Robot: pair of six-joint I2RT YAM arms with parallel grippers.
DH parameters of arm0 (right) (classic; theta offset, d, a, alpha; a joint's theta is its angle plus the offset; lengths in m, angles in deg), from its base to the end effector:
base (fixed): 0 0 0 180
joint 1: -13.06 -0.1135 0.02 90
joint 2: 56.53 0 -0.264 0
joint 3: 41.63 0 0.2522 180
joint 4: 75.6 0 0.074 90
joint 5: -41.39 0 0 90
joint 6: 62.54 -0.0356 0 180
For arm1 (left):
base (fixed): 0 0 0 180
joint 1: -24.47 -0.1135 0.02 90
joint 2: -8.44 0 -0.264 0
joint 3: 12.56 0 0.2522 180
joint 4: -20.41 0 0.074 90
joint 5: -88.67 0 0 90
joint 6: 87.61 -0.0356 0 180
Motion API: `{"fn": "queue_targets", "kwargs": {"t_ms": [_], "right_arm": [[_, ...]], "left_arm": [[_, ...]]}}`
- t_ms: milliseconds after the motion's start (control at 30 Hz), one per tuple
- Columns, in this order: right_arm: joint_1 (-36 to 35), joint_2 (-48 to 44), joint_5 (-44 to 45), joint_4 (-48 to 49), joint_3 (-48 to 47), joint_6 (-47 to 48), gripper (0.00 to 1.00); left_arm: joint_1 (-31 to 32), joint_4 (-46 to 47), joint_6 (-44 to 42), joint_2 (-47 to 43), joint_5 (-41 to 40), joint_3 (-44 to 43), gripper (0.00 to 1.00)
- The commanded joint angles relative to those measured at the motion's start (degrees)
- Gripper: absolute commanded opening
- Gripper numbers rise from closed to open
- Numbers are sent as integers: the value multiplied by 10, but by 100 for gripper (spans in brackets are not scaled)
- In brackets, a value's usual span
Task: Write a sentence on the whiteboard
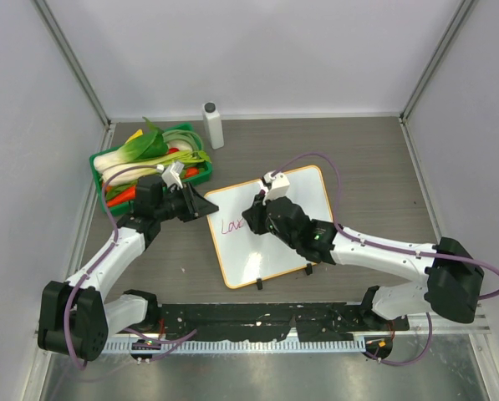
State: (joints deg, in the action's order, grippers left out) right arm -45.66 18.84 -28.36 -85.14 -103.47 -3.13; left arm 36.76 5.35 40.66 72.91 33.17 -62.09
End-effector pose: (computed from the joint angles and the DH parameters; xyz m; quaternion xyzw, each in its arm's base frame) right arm 0.1649 0.2477 0.2679 -0.1055 0.8202 0.2772 0.4892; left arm 0.2296 -0.0707 0.2350 -0.0414 0.8392 -0.4361 0.3221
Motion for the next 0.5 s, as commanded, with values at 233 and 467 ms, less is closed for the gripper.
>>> {"fn": "queue_targets", "kwargs": {"t_ms": [233,467], "right_arm": [[2,-10,47,-39,9,12,1],[2,-22,62,-39,11,12,1]], "left_arm": [[1,-3,-26,-2,-18,-3,0],[0,-4,-27,-3,-18,-4,0]]}}
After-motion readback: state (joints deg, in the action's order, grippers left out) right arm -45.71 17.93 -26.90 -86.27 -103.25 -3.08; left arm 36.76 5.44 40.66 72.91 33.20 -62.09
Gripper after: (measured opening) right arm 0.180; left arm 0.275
